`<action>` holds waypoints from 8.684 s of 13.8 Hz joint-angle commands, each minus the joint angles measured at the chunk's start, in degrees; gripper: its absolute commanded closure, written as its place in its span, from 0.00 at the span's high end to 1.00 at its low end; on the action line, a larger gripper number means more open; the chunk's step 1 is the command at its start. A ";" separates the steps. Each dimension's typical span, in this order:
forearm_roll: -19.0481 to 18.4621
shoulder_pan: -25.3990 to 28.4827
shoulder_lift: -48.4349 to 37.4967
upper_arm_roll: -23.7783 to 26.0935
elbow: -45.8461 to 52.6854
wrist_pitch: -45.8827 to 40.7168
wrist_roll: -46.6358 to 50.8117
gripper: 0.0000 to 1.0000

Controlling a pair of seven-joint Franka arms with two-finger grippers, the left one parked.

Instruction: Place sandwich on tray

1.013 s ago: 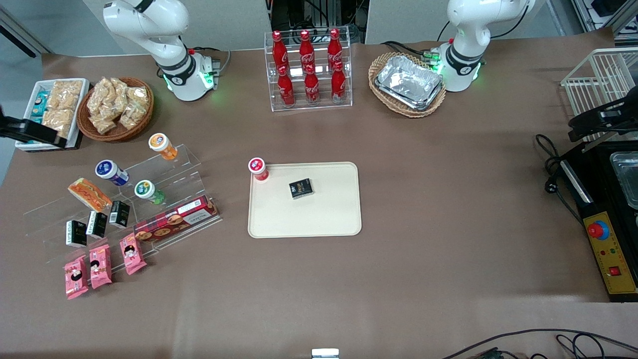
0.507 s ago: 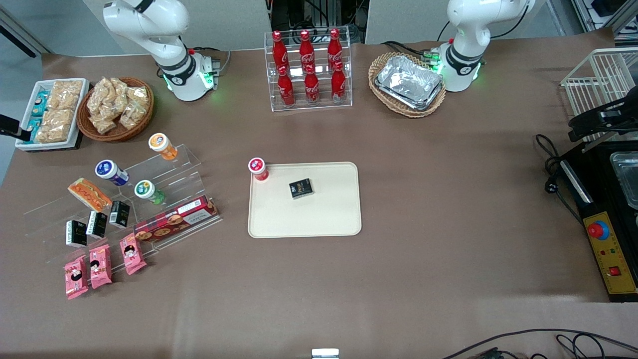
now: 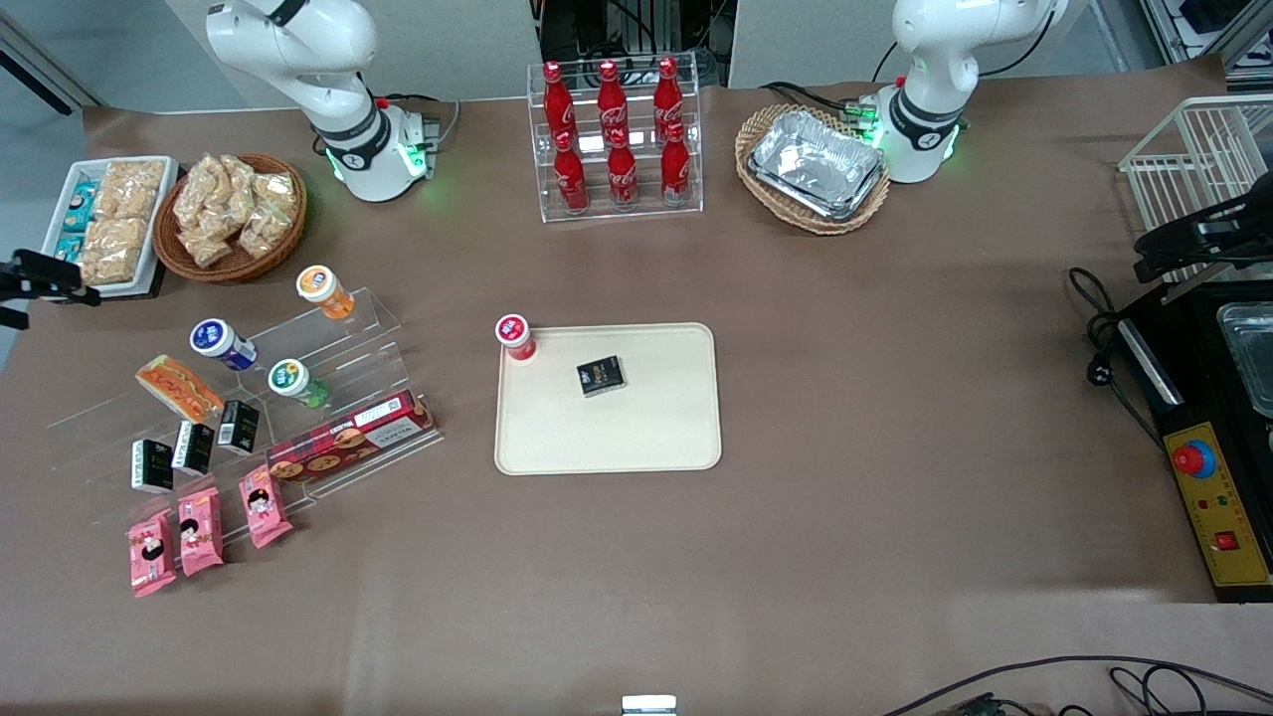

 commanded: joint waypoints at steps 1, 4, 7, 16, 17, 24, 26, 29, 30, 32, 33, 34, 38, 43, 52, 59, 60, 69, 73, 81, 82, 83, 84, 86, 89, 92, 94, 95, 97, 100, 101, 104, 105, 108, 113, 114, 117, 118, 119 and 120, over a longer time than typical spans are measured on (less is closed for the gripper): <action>-0.84 0.15 -3.07 0.14 -8.61 7.22 -5.21 1.00; -0.84 0.15 -2.90 0.14 -12.57 11.45 -6.35 1.00; -0.84 0.24 -2.28 0.14 -14.86 14.61 -7.58 1.00; -0.76 -0.29 1.76 0.05 -17.94 23.05 -13.55 1.00; -0.76 -0.29 2.11 -0.04 -18.38 24.19 -14.08 1.00; -0.76 -0.38 4.92 -0.12 -18.56 28.51 -15.23 0.96; -0.76 -1.60 5.45 -0.12 -18.47 29.82 -17.42 0.91; -0.58 -2.22 5.89 -0.12 -18.38 30.09 -19.27 0.86; -0.58 -2.57 5.89 -0.12 -18.38 30.18 -19.28 0.86; -0.41 -2.75 6.07 -0.04 -18.38 30.18 -19.28 0.86; -0.14 -2.75 6.07 -0.12 -18.38 30.27 -19.28 0.86; -0.05 -2.75 6.24 -0.04 -18.29 30.36 -19.28 0.86; 0.91 -2.14 6.42 0.05 -18.21 30.80 -19.10 0.86; 2.41 -0.65 6.77 0.58 -18.03 31.76 -19.19 0.83; 2.41 -0.29 6.68 0.49 -14.70 30.28 -22.18 0.50; 2.32 3.65 8.44 0.67 -1.61 17.45 -22.00 0.50; 2.32 5.06 8.36 0.67 0.23 15.26 -21.91 0.50; 2.41 24.38 10.19 0.75 6.40 12.95 -25.25 0.50; 2.49 36.15 15.28 0.75 9.38 15.84 -24.90 0.50; 9.26 49.45 29.08 0.67 12.03 29.20 -24.37 0.50; 9.26 50.67 31.01 0.58 12.12 30.08 -24.55 0.50; 9.26 50.86 32.68 0.58 12.12 30.62 -24.46 0.50; 9.35 51.03 34.35 0.67 12.12 32.10 -24.37 0.50; 9.35 51.12 36.99 0.67 12.12 35.61 -24.37 0.50; 10.31 51.12 40.08 0.67 12.12 40.45 -24.29 0.51; 11.37 51.04 41.49 0.58 12.03 42.83 -24.02 0.54; 15.22 51.04 41.40 0.49 12.03 43.10 -23.32 1.00; 15.76 51.04 41.14 0.40 12.03 43.01 -23.49 1.00; 15.94 50.34 39.92 0.40 12.03 42.49 -23.58 1.00; 16.03 49.98 35.53 -0.12 12.03 39.16 -22.89 1.00; 15.86 49.72 33.86 -0.39 12.03 37.84 -20.70 1.00; 15.68 49.10 29.38 -3.09 12.03 34.42 -17.44 1.00; 15.77 49.02 27.53 -5.03 12.03 32.83 -17.00 1.00; 15.68 48.05 22.52 -10.65 11.94 25.90 -16.99 1.00; 15.59 47.43 15.93 -25.05 11.59 15.08 -16.90 1.00; 15.68 47.43 14.78 -28.30 11.59 14.02 -16.82 1.00; 15.77 47.52 12.93 -37.10 11.68 12.17 -16.20 1.00; 15.77 47.43 12.75 -39.91 11.76 12.08 -14.63 1.00; 15.77 47.26 12.58 -42.11 11.68 12.08 -12.62 1.00; 15.85 45.86 12.57 -43.70 11.59 12.08 -10.77 1.00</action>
